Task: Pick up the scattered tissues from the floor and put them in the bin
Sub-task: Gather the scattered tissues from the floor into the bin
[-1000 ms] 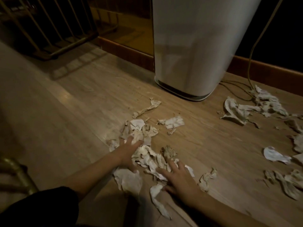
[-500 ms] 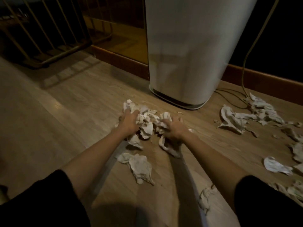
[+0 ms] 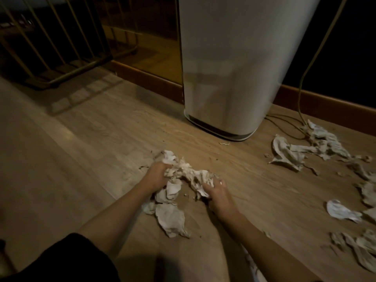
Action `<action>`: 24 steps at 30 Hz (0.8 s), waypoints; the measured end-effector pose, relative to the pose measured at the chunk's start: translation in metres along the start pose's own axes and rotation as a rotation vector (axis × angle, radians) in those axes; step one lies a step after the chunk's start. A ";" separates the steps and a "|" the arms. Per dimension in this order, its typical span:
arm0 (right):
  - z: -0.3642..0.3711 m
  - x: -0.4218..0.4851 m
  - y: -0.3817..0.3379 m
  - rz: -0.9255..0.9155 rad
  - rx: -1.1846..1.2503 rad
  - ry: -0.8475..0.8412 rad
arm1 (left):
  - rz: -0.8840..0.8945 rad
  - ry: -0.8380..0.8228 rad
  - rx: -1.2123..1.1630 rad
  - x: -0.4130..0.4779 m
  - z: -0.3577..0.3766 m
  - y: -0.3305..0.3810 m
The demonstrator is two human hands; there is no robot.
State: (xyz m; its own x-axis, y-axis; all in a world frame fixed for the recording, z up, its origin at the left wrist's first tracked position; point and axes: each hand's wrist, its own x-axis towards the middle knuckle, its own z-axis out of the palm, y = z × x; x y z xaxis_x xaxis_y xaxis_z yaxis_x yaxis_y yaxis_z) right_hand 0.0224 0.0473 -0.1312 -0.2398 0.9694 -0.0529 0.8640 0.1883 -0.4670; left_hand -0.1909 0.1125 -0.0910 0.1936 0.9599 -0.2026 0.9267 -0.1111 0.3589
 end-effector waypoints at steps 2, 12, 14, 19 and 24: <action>-0.004 0.000 0.005 0.020 0.111 0.034 | -0.032 0.153 -0.075 -0.019 -0.007 -0.015; -0.002 0.017 -0.008 0.055 0.143 0.073 | -0.128 -0.370 0.094 -0.098 0.050 0.011; 0.006 0.014 -0.014 0.021 0.126 -0.034 | -0.061 -0.227 0.083 -0.099 0.059 0.018; 0.037 -0.008 -0.039 -0.133 0.036 -0.067 | 0.023 -0.009 -0.117 -0.091 0.046 0.010; 0.023 -0.012 -0.028 -0.122 0.184 -0.018 | 0.177 0.096 -0.090 -0.071 0.012 -0.011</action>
State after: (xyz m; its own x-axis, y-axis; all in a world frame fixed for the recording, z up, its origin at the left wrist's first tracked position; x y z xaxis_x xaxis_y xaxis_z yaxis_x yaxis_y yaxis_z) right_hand -0.0091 0.0268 -0.1376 -0.3468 0.9379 -0.0011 0.7332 0.2704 -0.6240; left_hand -0.2112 0.0423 -0.0914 0.3148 0.9482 -0.0431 0.8479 -0.2605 0.4618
